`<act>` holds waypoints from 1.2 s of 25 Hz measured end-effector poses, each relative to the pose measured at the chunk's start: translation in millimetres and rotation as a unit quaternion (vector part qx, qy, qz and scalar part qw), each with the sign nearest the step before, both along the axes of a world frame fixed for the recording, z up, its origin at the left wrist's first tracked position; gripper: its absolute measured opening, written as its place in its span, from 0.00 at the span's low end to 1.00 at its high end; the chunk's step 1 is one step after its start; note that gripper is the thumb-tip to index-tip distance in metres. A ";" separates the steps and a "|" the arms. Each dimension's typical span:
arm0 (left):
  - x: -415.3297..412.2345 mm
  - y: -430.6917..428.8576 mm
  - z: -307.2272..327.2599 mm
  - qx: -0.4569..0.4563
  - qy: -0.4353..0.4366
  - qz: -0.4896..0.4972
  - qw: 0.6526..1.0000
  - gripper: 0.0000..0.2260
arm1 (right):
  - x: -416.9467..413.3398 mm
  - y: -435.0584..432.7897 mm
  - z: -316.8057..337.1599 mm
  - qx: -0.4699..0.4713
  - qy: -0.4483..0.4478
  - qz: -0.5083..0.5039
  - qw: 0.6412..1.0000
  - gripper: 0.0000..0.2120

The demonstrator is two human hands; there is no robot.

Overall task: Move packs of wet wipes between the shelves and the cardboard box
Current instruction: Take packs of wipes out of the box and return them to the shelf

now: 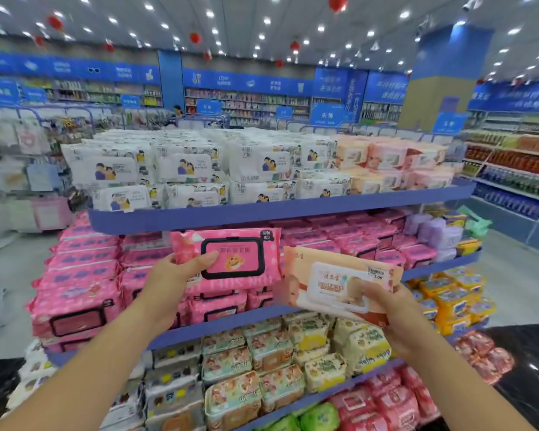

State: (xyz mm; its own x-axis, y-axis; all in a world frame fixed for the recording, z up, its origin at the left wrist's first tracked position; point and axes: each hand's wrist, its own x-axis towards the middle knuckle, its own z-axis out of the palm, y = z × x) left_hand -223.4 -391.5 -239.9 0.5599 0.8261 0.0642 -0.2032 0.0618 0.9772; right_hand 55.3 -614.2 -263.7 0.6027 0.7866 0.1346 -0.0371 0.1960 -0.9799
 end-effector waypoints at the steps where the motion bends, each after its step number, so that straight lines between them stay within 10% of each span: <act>1: 20.1 0.2 -2.1 -0.002 0.003 -0.001 1.000 0.37 | 20.5 -2.3 -1.2 0.005 0.010 -0.001 1.000 0.31; 6: 133.9 15.2 -29.9 -0.005 0.019 -0.009 1.000 0.48 | 112.8 -9.9 -14.4 -0.014 0.012 -0.011 1.000 0.28; 9: 221.5 23.4 -39.8 -0.024 0.015 -0.029 0.999 0.33 | 177.8 -18.9 -20.3 -0.027 0.031 -0.074 0.996 0.44; 13: 348.5 17.8 -37.4 -0.026 0.033 -0.081 0.996 0.26 | 269.6 -48.3 -19.6 -0.029 0.055 -0.129 0.990 0.35; 18: 481.9 -5.5 -40.2 0.004 0.062 -0.136 0.989 0.41 | 386.6 -87.6 -22.7 -0.010 0.064 -0.175 0.982 0.36; 21: 557.5 -24.2 -59.4 0.025 0.100 -0.107 0.989 0.32 | 473.4 -105.0 -39.4 0.006 0.079 -0.186 0.979 0.27; 26: 683.2 -52.9 -101.7 0.071 0.194 0.001 0.979 0.55 | 633.6 -120.0 -68.3 -0.013 0.111 -0.142 0.984 0.26; 30: 744.1 -57.7 -111.0 0.102 0.296 0.086 0.946 0.52 | 731.0 -108.7 -74.8 -0.046 0.127 -0.096 0.986 0.28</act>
